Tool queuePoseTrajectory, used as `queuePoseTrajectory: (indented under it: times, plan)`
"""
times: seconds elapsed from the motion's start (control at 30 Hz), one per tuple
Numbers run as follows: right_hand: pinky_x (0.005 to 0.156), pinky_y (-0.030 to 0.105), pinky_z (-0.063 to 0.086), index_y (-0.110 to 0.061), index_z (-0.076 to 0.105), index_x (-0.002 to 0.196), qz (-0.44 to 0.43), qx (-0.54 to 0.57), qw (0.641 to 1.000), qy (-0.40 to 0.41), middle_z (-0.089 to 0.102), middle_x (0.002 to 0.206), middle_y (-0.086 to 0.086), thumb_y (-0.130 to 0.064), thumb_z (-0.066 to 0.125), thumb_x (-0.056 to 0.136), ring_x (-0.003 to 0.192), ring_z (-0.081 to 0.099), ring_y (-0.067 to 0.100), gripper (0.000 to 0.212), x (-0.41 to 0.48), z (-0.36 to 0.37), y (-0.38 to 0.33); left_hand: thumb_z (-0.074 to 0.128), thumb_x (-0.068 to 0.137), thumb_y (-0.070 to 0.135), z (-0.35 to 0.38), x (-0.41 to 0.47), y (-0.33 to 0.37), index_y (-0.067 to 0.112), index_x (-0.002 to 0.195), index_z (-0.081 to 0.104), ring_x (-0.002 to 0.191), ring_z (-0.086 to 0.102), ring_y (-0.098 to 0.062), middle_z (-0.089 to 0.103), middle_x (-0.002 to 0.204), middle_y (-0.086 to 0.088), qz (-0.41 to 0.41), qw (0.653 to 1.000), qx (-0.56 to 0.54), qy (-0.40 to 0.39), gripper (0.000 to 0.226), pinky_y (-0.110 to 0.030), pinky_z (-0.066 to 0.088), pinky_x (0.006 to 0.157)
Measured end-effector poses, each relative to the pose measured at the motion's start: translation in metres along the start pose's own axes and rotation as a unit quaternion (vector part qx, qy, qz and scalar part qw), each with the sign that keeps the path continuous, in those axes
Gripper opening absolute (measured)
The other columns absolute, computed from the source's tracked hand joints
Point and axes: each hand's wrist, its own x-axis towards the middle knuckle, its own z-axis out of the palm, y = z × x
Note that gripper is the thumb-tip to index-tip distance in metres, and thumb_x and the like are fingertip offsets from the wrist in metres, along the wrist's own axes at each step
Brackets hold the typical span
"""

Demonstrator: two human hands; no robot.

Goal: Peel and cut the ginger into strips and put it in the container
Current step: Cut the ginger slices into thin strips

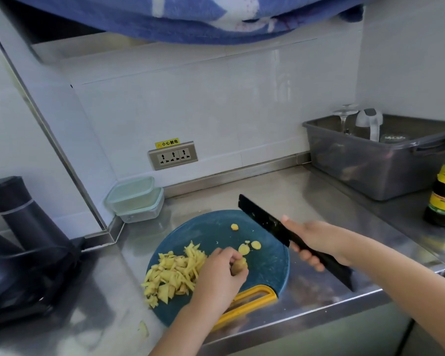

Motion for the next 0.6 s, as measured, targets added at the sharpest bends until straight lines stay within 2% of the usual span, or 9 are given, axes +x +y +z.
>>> queuePoseTrajectory:
  times: [0.1,0.23,0.5,0.6]
  plan:
    - [0.036,0.02,0.028,-0.014,0.044,0.068,0.024,0.011,0.997,-0.068,0.034,0.05,-0.002,-0.065,0.034,0.093,0.039,0.028,0.011,0.058,-0.013,0.009,0.001,0.062,0.088,0.029,0.001,-0.005,-0.003,0.031,0.107,0.058,0.088,0.052,-0.003,0.051,0.097,0.017,-0.005,0.999,0.005,0.033,0.019,-0.012,0.045,0.077]
    - [0.037,0.019,0.029,-0.014,0.045,0.069,0.048,-0.019,0.994,-0.101,0.035,0.051,-0.002,-0.065,0.037,0.093,0.039,0.03,0.01,0.056,-0.016,0.024,0.001,0.065,0.087,0.032,0.005,-0.014,-0.005,0.03,0.11,0.06,0.089,0.052,0.0,0.053,0.1,0.017,-0.011,0.997,0.002,0.07,0.024,-0.012,0.045,0.079]
    - [0.036,0.019,0.03,-0.014,0.046,0.069,0.063,-0.099,0.99,-0.074,0.039,0.046,-0.003,-0.066,0.036,0.092,0.035,0.032,0.01,0.058,-0.014,0.037,0.004,0.07,0.084,0.023,0.012,-0.012,-0.002,0.024,0.098,0.065,0.083,0.055,-0.001,0.055,0.091,0.016,-0.006,0.994,-0.05,0.095,0.015,-0.016,0.048,0.078]
    - [0.037,0.019,0.031,-0.014,0.045,0.07,0.052,-0.135,0.988,-0.053,0.039,0.046,-0.003,-0.065,0.033,0.093,0.035,0.032,0.011,0.057,-0.016,0.044,0.003,0.07,0.083,0.024,0.016,-0.01,0.0,0.025,0.101,0.065,0.085,0.054,-0.002,0.052,0.093,0.017,0.007,0.993,-0.047,0.112,0.018,-0.018,0.047,0.08]
